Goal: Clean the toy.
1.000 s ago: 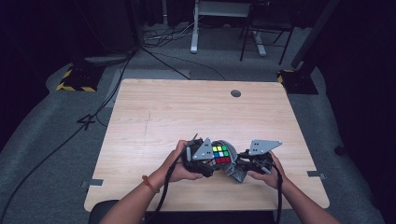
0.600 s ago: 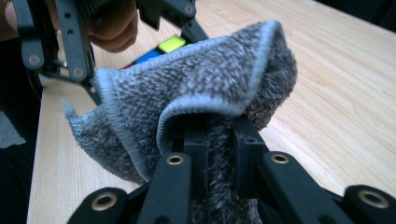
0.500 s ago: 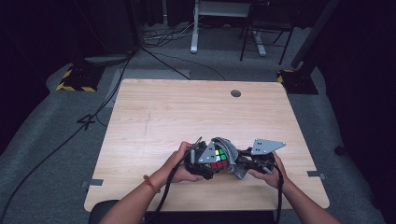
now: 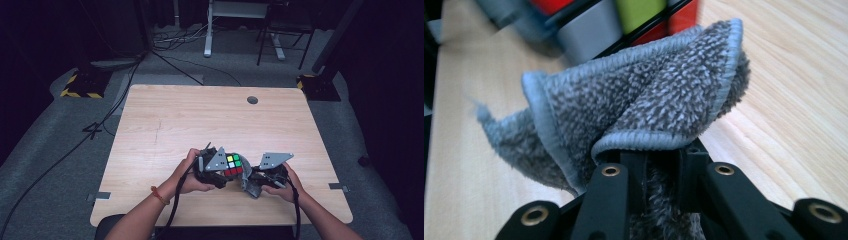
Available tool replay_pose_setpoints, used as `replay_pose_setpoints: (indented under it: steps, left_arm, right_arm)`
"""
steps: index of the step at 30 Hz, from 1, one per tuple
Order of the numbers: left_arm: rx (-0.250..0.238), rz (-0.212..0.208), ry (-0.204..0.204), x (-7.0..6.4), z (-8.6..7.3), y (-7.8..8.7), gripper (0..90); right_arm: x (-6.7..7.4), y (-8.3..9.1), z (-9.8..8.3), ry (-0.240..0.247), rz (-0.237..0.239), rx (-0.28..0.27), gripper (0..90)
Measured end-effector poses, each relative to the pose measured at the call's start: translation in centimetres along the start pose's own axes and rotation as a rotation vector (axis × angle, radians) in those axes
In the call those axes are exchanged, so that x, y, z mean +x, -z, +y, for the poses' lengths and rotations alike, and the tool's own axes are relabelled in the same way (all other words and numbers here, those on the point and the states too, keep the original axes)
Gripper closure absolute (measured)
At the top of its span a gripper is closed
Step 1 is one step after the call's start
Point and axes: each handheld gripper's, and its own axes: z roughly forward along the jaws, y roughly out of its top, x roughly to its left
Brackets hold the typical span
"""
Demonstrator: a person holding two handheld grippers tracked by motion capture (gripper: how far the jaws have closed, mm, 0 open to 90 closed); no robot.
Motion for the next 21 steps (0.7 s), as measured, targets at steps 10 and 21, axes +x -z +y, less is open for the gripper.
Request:
replay_pose_setpoints:
  steps: [10,21]
  left_arm:
    - [0.042,-0.053,-0.005,-0.4,-0.5,-0.9,33.4]
    - [-0.015,-0.080,-0.056,-2.0,0.8,-0.3,33.4]
  right_arm:
    - [0.4,2.2,1.0,0.031,-0.022,-0.143,78.9]
    - [-0.5,1.0,0.3,-0.007,-0.061,-0.059,78.9]
